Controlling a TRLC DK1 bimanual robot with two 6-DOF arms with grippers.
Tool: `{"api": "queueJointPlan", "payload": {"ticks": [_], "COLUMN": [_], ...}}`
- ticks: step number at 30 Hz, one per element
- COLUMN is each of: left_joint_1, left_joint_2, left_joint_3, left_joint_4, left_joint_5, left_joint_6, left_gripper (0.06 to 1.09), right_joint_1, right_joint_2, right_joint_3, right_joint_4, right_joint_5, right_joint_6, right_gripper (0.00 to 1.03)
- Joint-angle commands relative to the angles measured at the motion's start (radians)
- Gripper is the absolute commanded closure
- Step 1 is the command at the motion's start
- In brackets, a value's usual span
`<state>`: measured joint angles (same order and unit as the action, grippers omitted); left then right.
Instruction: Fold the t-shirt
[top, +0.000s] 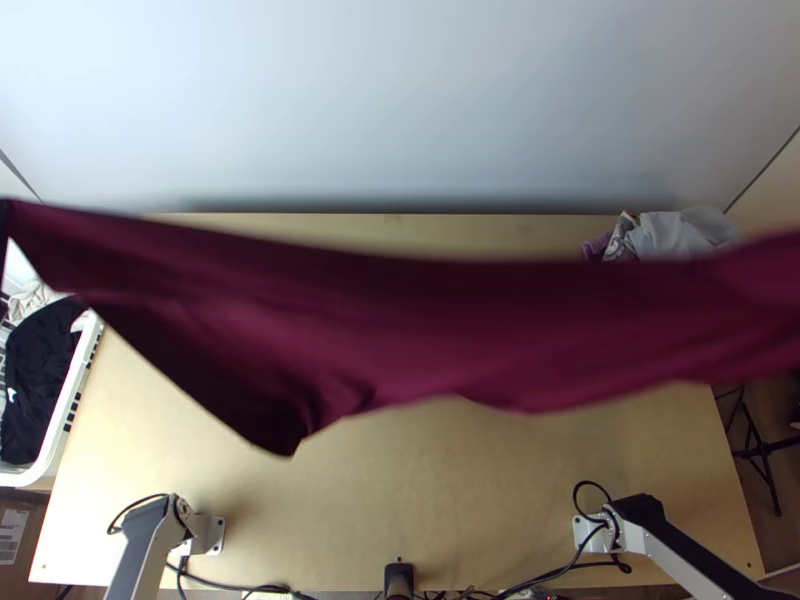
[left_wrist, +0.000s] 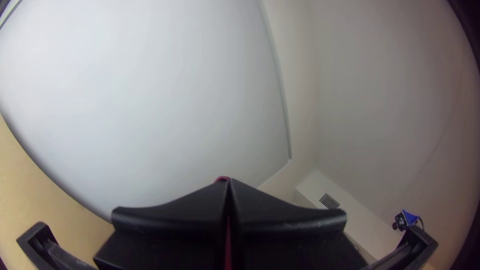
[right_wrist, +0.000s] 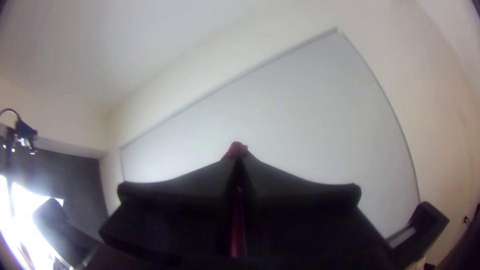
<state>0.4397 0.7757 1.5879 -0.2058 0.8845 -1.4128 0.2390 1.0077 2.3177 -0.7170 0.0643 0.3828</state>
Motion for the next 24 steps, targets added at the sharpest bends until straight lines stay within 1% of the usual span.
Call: {"api": "queueJointPlan", "payload": {"ticks": [1,7,9,13,16,17,18,20,22,24], "left_joint_1": [-0.012,-0.056,-0.058,-0.058,-0.052,-0.041,-0.024,0.045,0.111,0.129], "left_joint_2": [-0.148,-0.211,-0.219,-0.220,-0.200,-0.182,-0.162,-0.124,-0.095,-0.069], "left_joint_3": [-0.106,-0.085,-0.085,-0.085,-0.100,-0.103,-0.105,-0.121,-0.172,-0.230], "left_joint_4": [0.075,0.074,0.065,0.063,0.062,0.062,0.065,0.082,0.138,0.186], "left_joint_5": [0.064,0.060,0.053,-0.002,-0.065,-0.087,-0.090,-0.090,-0.087,-0.088], "left_joint_6": [-0.097,-0.130,-0.135,-0.161,-0.152,-0.140,-0.129,-0.098,-0.092,-0.080], "left_gripper": [1.05,1.05,1.05,1.05,1.05,1.05,1.05,1.05,1.05,1.05], "right_joint_1": [-0.021,-0.009,-0.012,-0.017,-0.004,0.006,0.022,0.048,0.056,0.054], "right_joint_2": [-0.098,-0.115,-0.116,-0.104,-0.064,-0.044,-0.029,-0.014,-0.003,0.003], "right_joint_3": [0.034,0.075,0.078,0.085,0.080,0.071,0.058,-0.021,-0.139,-0.294], "right_joint_4": [-0.094,-0.104,-0.084,-0.018,-0.001,0.010,0.010,0.014,0.028,0.087], "right_joint_5": [-0.184,-0.199,-0.199,-0.181,-0.121,-0.080,-0.038,0.003,0.005,0.003], "right_joint_6": [0.156,0.182,0.196,0.235,0.232,0.212,0.182,0.165,0.168,0.169], "right_gripper": [1.00,1.00,1.00,1.00,1.00,1.00,1.00,1.00,1.00,1.00]}}
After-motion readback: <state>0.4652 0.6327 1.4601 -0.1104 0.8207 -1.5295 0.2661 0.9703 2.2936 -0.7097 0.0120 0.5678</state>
